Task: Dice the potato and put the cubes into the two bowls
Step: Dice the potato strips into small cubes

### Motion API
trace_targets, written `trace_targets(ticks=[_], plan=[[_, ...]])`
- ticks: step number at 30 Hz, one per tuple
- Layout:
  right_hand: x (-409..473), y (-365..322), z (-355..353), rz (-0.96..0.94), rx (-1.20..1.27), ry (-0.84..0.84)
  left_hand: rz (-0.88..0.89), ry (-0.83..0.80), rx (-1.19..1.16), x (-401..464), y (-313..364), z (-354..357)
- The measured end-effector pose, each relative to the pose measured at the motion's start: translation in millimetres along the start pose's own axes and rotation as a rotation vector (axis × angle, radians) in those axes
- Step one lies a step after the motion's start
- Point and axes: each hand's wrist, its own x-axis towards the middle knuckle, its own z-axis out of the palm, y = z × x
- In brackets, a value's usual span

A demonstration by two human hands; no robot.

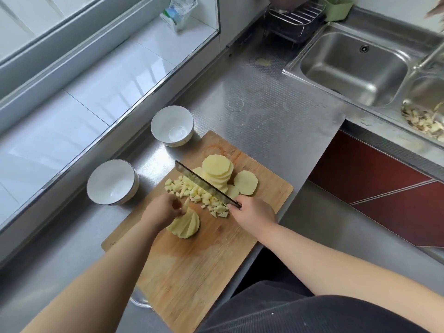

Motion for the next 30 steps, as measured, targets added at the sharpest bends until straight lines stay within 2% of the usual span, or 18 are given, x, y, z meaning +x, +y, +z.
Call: trace_targets(ticks=[2, 6, 9, 12, 14, 18, 30], plan=[[-2, -1, 4, -0.007, -0.006, -0.03, -0.032, -0.051, 0.067, -4, -8, 7], [-4, -2, 11, -0.011, -0.042, -0.066, -0.057, -0.025, 0.099, -12, -12, 20], [-5, -4, 13, -0.015, -0.055, -0.089, -0.028, 0.05, 0.184, -18, -9, 25], [-6, -4, 15, -0.015, -0.053, -0.099, 0.098, 0.205, 0.245, -25, -11, 34], [-7, -5, 16, -0.015, -0.048, -0.103, 0.129, 0.237, 0.28, -30, -14, 45], [-7, -5, 19, -0.011, -0.044, -0.103, 0.044, 0.136, 0.235, -36, -17, 66], [-7, -5, 26, -0.025, -0.094, -0.13, -0.026, 0.133, 0.036, -30, -10, 76]])
